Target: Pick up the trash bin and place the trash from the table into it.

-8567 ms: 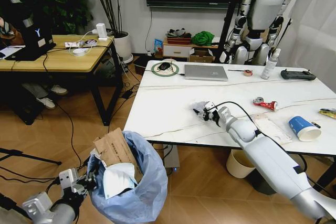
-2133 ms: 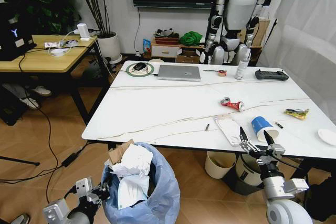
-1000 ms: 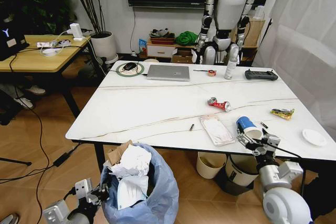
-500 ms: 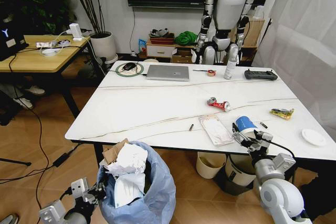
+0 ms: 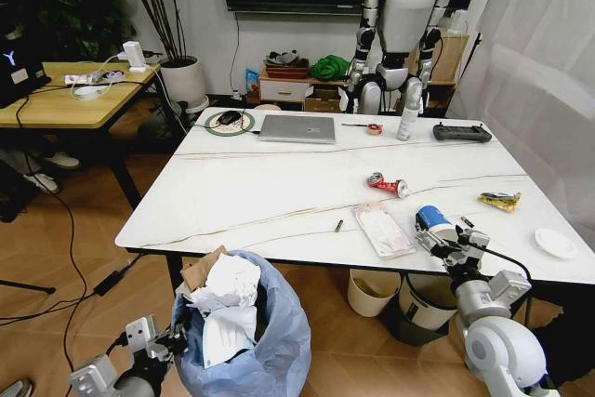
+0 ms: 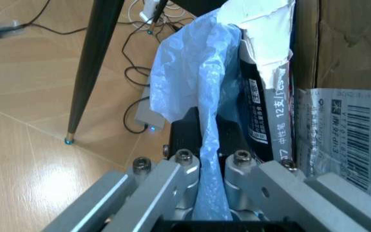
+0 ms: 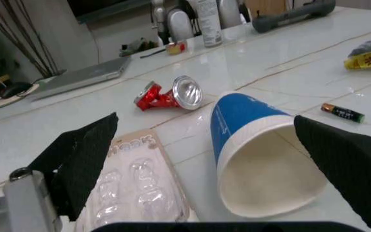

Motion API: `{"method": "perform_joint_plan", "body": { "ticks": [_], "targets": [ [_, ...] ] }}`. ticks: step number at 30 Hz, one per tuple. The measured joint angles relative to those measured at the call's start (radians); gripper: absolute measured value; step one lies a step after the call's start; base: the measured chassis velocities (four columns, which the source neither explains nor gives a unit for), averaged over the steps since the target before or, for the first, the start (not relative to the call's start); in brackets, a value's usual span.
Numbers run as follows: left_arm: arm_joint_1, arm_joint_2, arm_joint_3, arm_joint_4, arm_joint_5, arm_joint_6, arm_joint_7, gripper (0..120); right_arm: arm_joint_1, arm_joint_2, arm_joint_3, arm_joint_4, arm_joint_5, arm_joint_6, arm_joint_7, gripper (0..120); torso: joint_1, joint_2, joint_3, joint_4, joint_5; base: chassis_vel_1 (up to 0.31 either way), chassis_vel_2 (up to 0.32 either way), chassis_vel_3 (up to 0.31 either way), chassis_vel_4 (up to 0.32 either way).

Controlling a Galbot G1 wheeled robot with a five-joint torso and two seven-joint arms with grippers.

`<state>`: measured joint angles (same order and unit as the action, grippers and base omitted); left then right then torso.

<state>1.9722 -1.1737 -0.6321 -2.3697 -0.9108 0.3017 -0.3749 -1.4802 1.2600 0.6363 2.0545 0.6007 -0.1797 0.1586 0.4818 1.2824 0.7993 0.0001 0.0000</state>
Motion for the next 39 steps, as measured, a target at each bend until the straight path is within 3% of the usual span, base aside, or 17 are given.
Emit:
{"method": "perform_joint_plan", "body": {
  "ticks": [13, 36, 39],
  "targets": [
    [0.01, -0.019, -0.011, -0.006, 0.006, 0.0, -0.001, 0, 0.056, -0.005, -0.026, -0.111, 0.015, 0.001, -0.016, 99, 0.0, 0.0, 0.0, 0.0001, 0.0001, 0.0, 0.0, 0.0, 0.0],
    [0.016, -0.054, -0.002, -0.008, 0.034, 0.0, 0.001, 0, 0.105, -0.054, -0.045, -0.194, 0.014, 0.024, -0.058, 14, 0.0, 0.0, 0.0, 0.0001, 0.0, 0.0, 0.0, 0.0, 0.0],
    [0.016, -0.056, 0.0, -0.008, 0.037, 0.0, 0.002, 0, 0.108, -0.058, -0.046, -0.199, 0.014, 0.024, -0.059, 7, 0.0, 0.0, 0.0, 0.0001, 0.0001, 0.0, 0.0, 0.0, 0.0]
  ]
}}
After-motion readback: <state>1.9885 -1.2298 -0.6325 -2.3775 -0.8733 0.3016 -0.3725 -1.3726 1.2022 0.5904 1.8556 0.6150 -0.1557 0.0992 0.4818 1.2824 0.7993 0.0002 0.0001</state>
